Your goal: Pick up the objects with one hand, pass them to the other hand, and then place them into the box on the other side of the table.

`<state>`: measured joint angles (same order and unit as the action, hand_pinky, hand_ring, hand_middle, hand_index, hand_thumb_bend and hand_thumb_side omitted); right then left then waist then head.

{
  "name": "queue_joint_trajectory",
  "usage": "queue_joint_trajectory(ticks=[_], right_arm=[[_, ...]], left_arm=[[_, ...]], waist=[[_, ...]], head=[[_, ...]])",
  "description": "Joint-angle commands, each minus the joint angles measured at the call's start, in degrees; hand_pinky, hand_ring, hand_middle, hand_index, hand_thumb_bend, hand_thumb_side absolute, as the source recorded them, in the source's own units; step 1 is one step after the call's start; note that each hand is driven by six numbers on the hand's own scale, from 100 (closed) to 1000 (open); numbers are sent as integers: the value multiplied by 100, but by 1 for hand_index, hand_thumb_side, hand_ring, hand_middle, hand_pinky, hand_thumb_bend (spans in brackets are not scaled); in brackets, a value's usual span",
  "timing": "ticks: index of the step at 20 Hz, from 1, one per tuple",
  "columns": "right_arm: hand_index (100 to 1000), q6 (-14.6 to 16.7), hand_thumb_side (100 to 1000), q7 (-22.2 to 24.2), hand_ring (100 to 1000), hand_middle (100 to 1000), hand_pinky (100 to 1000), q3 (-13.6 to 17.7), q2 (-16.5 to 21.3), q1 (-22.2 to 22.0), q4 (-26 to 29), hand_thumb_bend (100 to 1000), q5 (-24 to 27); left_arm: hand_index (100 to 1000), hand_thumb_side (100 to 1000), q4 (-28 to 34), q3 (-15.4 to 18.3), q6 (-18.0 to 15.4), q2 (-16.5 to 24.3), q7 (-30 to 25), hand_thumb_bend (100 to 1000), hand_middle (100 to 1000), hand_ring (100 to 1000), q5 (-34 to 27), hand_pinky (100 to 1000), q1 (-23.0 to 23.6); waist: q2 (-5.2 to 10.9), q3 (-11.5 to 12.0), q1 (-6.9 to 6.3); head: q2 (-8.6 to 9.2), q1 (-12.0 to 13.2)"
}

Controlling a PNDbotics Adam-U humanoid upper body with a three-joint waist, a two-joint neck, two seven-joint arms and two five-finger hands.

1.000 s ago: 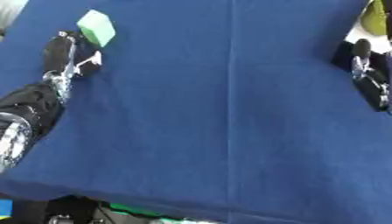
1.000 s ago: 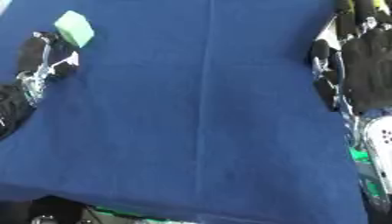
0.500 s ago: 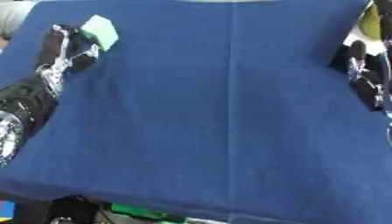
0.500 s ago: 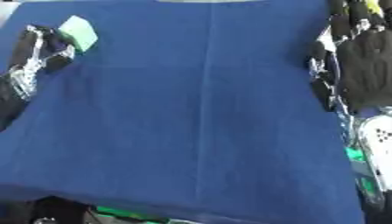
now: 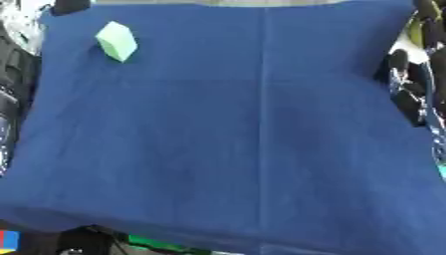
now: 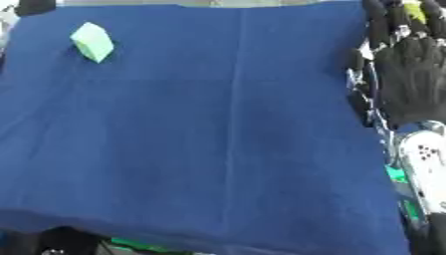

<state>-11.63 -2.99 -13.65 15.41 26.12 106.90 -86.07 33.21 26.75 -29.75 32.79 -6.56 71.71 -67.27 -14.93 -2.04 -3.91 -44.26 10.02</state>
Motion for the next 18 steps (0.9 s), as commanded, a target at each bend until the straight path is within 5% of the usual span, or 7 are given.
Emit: queue_joint_trajectory(ticks=[1,9,18], right_arm=[[970,-28,100,-14,648,895,915,44,61,28,44,100,72],[974,-70,100,-99,663,892,913,83,10,26,41,100,132],[974,-90,100,-133,669,891,912,114,-13,27,32,100,164]], left_arm=[[941,818,433,466,399,25,-708,100,849,830,803,832,-243],[938,858,1833,1397,572,-382,-1830,153,820,811,1826,806,-368],[931,899,2428,1797,561,-591,-2352,132,794,782,2162,779,-225]], waist=[[141,-19,7],[55,-71,18],[28,-78,48]], head=[[14,42],[14,68],[14,49]])
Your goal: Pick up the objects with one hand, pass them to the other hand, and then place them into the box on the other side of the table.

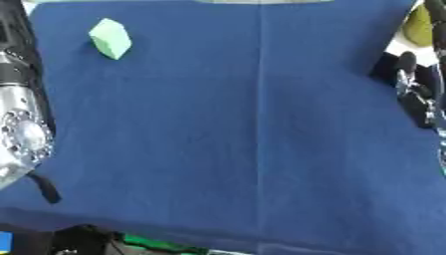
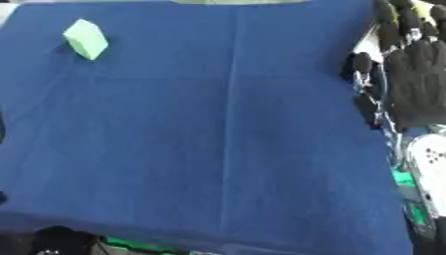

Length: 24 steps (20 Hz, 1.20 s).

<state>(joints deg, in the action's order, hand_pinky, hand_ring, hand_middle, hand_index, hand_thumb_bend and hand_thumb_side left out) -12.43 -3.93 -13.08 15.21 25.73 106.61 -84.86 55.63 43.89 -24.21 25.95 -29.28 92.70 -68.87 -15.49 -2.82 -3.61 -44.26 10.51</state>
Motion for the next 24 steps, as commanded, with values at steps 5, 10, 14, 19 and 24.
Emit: queue_joint_trajectory(ticks=[5,10,14,19,24], right_arm=[[974,-24,100,-63,674,890,911,70,-8,58,60,100,77],[975,-33,100,-94,680,889,910,79,-26,51,59,100,112],[976,-43,107,-118,685,889,910,88,-42,48,58,100,137],[978,-57,116,-153,692,887,909,103,-64,49,59,100,173],[979,-71,128,-185,698,886,908,117,-79,50,59,100,204]], left_arm=[[925,929,144,145,72,65,-98,109,783,770,75,769,71],[919,956,9,127,178,56,44,100,770,757,12,762,181],[913,975,-140,98,309,45,231,100,760,747,-97,757,270],[906,1000,-375,39,505,58,554,100,746,733,-352,753,396],[900,1000,-720,-85,749,101,954,100,736,721,-637,750,518]], waist=[[65,5,45],[44,13,62],[23,6,80],[-12,-5,101],[-49,-10,120]], head=[[14,0],[14,19],[14,37],[14,56],[14,58]])
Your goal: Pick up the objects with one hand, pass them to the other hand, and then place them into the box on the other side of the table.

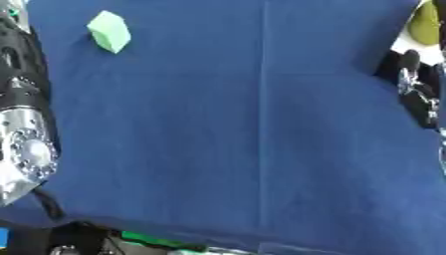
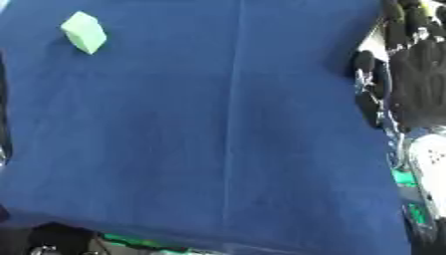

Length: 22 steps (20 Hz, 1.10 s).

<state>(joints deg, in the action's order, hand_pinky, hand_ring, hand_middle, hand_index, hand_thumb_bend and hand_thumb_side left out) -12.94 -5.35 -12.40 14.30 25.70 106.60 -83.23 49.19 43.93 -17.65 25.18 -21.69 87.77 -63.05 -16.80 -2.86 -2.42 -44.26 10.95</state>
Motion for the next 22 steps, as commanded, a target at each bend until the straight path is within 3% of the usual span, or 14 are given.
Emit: queue_joint_trajectory(ticks=[1,14,22], right_arm=[[979,-21,130,-48,698,886,908,51,9,53,59,100,47],[980,-13,134,-77,700,886,907,58,0,52,42,100,70],[981,-19,149,-103,705,885,906,65,-3,55,43,100,95]], left_arm=[[899,1000,-149,-130,126,189,281,100,735,719,-202,750,-53],[896,1000,-1049,-675,379,382,1333,100,725,706,-665,747,-8],[894,987,-1831,-1147,542,559,2280,100,724,705,-1012,747,44]], waist=[[78,-6,4],[70,-28,-9],[36,-25,-5]], head=[[14,15],[14,61],[56,116]])
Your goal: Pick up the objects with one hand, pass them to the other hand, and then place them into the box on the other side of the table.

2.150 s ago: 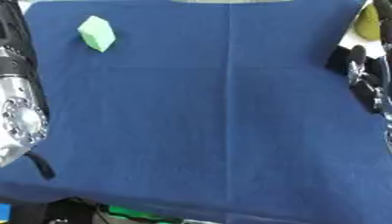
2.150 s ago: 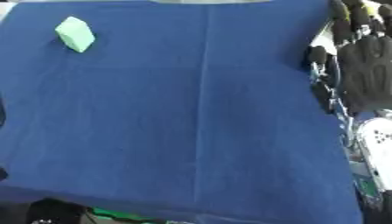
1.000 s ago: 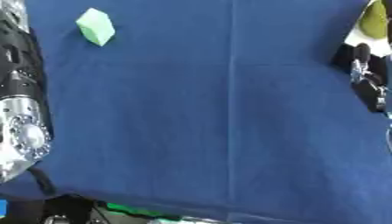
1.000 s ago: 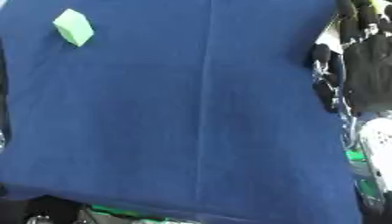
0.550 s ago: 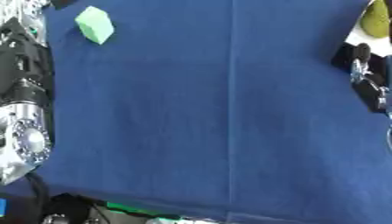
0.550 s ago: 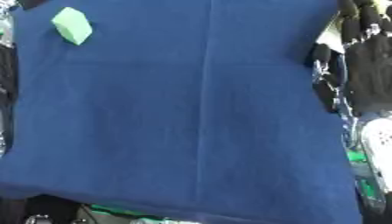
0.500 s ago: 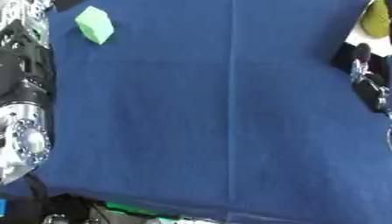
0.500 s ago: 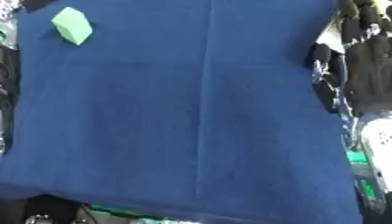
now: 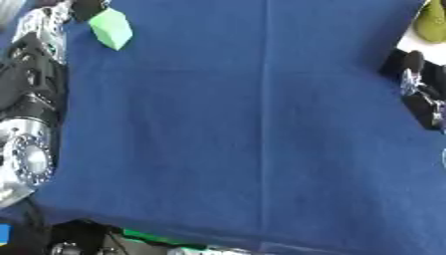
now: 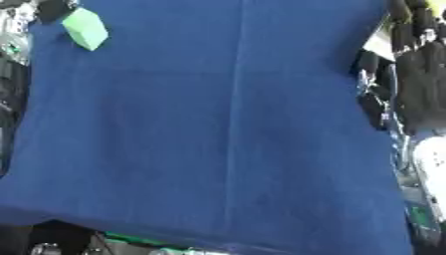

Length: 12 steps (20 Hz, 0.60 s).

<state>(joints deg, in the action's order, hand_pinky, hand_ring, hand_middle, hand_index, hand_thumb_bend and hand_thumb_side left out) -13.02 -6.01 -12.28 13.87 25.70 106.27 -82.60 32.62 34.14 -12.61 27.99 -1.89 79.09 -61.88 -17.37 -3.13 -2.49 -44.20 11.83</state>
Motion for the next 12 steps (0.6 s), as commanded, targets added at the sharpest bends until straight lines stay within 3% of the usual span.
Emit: queue_joint_trajectory(ticks=[1,6,9,12], right_arm=[[982,-12,152,-40,707,885,906,54,41,56,76,100,38],[982,-15,162,-53,710,885,906,51,41,66,79,100,69],[983,-11,167,-59,713,885,905,43,40,75,81,100,88],[983,-6,167,-64,713,885,905,37,42,84,80,100,101]], left_arm=[[894,989,-328,-272,52,304,463,100,726,707,-215,748,-66],[895,997,-1543,-1162,1,481,1583,100,729,709,-794,748,-67],[895,997,-2739,-2129,-256,590,2603,100,728,707,-1415,748,-136],[895,997,-3201,-2939,-491,607,3308,100,728,707,-2131,748,-100]], waist=[[87,0,6],[54,-29,16],[34,-65,11],[25,-83,4]], head=[[64,27],[232,-1],[344,-8],[375,-1]])
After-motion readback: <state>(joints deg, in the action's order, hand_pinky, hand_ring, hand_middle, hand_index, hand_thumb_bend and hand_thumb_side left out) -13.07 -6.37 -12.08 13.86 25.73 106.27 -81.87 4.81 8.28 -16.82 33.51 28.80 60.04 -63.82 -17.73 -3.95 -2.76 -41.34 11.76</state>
